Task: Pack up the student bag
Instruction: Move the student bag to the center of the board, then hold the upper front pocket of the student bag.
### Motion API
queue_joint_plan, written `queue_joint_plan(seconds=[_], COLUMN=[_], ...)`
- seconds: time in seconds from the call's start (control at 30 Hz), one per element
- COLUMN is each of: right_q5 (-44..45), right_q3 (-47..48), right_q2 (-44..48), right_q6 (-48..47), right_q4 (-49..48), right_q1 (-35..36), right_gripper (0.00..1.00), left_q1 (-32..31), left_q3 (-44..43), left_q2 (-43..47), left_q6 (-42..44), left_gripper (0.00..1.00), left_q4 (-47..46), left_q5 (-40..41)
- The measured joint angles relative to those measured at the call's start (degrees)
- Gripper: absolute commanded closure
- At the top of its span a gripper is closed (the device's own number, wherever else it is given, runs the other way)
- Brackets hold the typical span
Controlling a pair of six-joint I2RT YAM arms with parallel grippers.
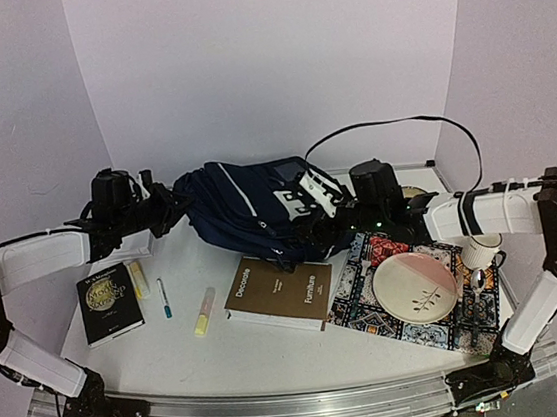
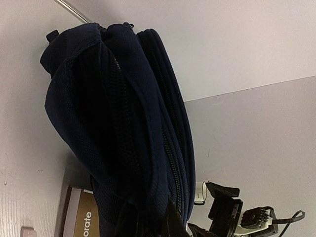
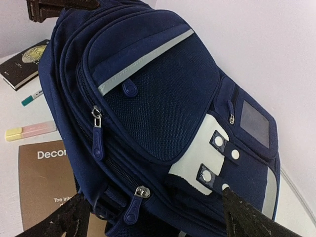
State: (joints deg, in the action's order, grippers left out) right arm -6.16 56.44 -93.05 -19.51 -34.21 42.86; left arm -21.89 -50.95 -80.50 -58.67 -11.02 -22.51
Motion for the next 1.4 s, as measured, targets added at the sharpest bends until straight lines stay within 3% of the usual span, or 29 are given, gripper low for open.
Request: queue_joint_plan(seconds=[0.43,1.03,1.4], right_q5=[-6.72,-9.39,-6.57], right_q3=[6.42,14.41,17.36], right_q2=[-8.86,-14.33,-15.00], right_q6=[-15.91,-28.25,-32.98], right_q4=[-1.41,5.02,8.90], right_q1=[-1.78,-0.06,0.78], right_gripper=[0.38,0.39,0.54], left_q1=[-0.61,-1.13,-1.32], left_q3=[2.61,2.83,2.83], left_q2=[3.44,3.58,3.58], left_q6=[0.20,0.83,1.59], left_gripper=[1.00,1.00,1.00], left_q4=[0.01,0.04,0.03], left_q5=[0.33,1.16,1.13])
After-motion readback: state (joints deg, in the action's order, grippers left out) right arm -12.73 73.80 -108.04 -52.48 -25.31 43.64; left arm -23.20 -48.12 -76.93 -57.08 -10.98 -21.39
